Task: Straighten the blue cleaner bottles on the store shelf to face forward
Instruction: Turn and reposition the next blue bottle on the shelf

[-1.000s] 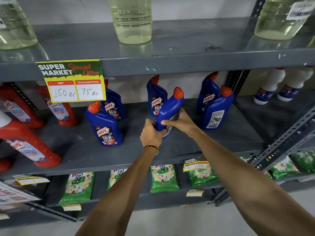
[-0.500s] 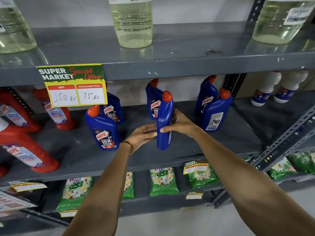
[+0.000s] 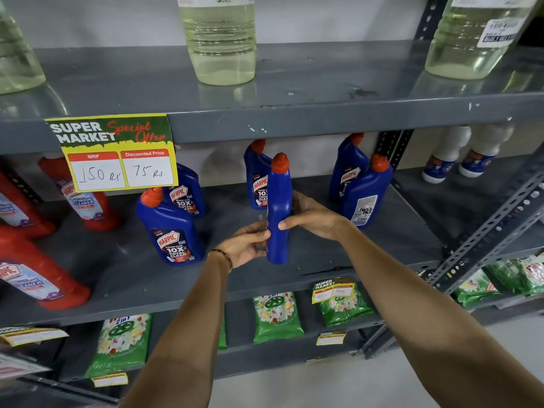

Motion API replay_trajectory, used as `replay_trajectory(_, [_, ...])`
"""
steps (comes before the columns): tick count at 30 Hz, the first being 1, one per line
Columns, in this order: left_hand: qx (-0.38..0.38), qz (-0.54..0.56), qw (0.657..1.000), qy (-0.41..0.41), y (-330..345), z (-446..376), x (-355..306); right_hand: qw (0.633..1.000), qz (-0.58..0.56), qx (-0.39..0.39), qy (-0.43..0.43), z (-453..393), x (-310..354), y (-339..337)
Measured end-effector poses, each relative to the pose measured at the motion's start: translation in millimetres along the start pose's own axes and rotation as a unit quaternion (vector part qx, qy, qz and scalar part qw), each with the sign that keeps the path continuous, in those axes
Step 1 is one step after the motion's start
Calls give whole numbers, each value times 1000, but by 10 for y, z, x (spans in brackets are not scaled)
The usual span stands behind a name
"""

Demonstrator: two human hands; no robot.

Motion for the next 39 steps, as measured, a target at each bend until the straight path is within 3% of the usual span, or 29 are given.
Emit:
replay_trajectory(8, [-164,-32,985,39,-14,-79,-66,997,-38,-54,-40,25,75,-79])
replay_trajectory(12, [-316,-98,941,64,-54,-87,-58,993,-16,-102,-50,66,76,-158])
replay_trajectory(15, [-379,-137,911,90,-60,-87,-48,989,-9,-139,-52,85,40,-210])
replay_trajectory(22, [-448,-214,864,85,42,-124,16,989,-15,-140,-53,54,-11,-180])
replay_trajectory(32, [-449,-245,857,64,9,-137,127,989,8,-150,-9,58,-159,-185])
replay_trajectory(39, [-458,-225,860,5,-17,-68,216,976,31,-214,41,114,-285,-282])
Point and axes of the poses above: each hand's wrist, its own z-axis away from the middle knuckle, its own y-axis out of the palm, x = y × z, the point moved 4 cm from there along -z, towards the middle knuckle, and after that the axes turned 8 degrees about -y, right-handed, at the moved point
